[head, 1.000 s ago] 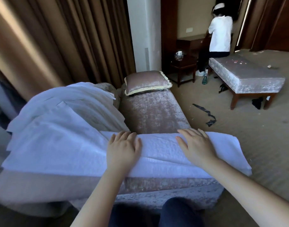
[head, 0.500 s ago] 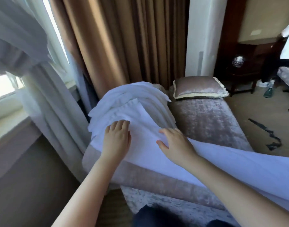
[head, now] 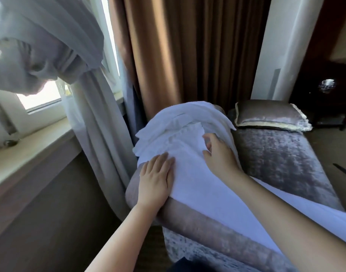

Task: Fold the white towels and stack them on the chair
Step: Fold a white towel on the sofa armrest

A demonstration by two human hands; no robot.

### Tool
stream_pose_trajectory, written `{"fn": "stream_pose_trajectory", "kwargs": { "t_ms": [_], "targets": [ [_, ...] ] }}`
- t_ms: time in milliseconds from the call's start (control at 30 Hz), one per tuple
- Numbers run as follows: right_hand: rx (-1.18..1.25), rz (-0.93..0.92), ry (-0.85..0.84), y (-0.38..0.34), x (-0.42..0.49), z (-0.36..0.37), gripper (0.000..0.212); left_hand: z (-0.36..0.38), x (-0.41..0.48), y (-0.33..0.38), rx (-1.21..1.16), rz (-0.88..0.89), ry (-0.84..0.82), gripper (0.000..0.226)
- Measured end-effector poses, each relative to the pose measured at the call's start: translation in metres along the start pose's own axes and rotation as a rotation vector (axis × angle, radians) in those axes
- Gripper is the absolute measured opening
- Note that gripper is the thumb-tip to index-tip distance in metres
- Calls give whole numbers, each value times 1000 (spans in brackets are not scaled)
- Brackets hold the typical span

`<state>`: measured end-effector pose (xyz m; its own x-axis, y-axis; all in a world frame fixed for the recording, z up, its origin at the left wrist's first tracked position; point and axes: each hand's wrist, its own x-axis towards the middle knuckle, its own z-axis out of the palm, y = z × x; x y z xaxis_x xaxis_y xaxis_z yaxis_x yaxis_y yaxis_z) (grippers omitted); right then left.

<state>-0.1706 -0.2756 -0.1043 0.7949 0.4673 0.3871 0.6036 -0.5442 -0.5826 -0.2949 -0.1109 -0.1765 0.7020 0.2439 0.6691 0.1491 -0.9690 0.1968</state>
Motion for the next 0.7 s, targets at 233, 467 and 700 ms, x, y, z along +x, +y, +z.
{"fn": "stream_pose_trajectory", "kwargs": {
  "t_ms": [233, 467, 700],
  "targets": [
    [-54, -532, -163, -44, -54, 20, 57, -41, 20, -3, -976, -620, -17, 34],
    [-50, -524, -349, -42, -74, 22, 41, -68, 38, -21, -466, -548, -338, 40],
    [-243, -347, -38, 6, -59, -4, 29, -50, 47, -18, -315, -498, -221, 33]
  ]
}}
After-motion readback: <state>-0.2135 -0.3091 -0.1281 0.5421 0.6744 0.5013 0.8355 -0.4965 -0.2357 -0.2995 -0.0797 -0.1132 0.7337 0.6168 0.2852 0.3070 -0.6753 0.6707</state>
